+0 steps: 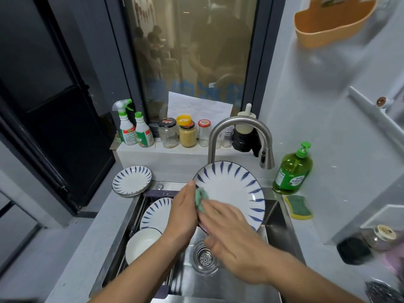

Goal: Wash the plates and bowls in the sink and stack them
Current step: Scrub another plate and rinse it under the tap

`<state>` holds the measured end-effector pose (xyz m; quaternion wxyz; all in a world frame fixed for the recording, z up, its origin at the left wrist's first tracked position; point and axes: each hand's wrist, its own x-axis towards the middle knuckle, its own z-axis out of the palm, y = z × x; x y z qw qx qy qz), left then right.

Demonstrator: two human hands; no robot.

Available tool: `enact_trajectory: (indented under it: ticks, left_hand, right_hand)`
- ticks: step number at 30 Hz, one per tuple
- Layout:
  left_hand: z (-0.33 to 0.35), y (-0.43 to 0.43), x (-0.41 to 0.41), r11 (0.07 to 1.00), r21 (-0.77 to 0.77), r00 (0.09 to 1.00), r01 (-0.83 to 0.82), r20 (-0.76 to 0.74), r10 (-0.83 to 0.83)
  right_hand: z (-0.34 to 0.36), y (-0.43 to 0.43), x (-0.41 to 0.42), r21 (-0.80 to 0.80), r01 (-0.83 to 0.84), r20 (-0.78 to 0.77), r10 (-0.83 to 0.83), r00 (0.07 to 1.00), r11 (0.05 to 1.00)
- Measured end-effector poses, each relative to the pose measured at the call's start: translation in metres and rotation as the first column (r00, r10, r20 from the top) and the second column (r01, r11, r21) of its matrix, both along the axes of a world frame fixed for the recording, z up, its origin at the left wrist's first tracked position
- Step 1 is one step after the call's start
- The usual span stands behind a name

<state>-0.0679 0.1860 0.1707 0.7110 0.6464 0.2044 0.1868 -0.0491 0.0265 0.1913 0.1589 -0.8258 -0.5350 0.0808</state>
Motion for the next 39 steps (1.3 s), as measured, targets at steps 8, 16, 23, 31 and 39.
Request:
enact_trajectory:
  ticks: [8, 16, 23, 31, 39]
  left_hand:
    - [0.005, 0.014, -0.003, 0.999, 0.053, 1.0, 0.008, 0.013, -0.009]
    - [0.009, -0.005, -0.002, 0.991, 0.089, 0.995, 0.097, -0.037, -0.094]
    - [0.015, 0.019, 0.014, 0.995, -0.069, 0.997, -0.075, -0.006, 0.075]
    - [0.014, 0.01, 0.011, 0.999, -0.011, 0.992, 0.052, -0.118, -0.053]
    - [0.018, 0.003, 0.022, 0.992, -0.124, 0.971, -0.037, -0.24, 0.007]
  right_hand:
    - [0.003, -0.008, 0.059, -0.078, 0.373, 0.34, -0.327, 0.882, 0.925]
    - [-0.002, 0.018, 0.034, 0.131, 0.271, -0.146, -0.252, 0.957, 0.953]
    - [0.005, -0.015, 0.018, 0.222, -0.06, -0.138, 0.092, 0.986, 0.973]
    - [-0.002, -0.062, 0.086, -0.05, 0.231, 0.249, -0.212, 0.945, 0.972]
    - [-0.034, -0.051, 0.023, 0.287, 0.258, -0.119, -0.233, 0.965, 0.922]
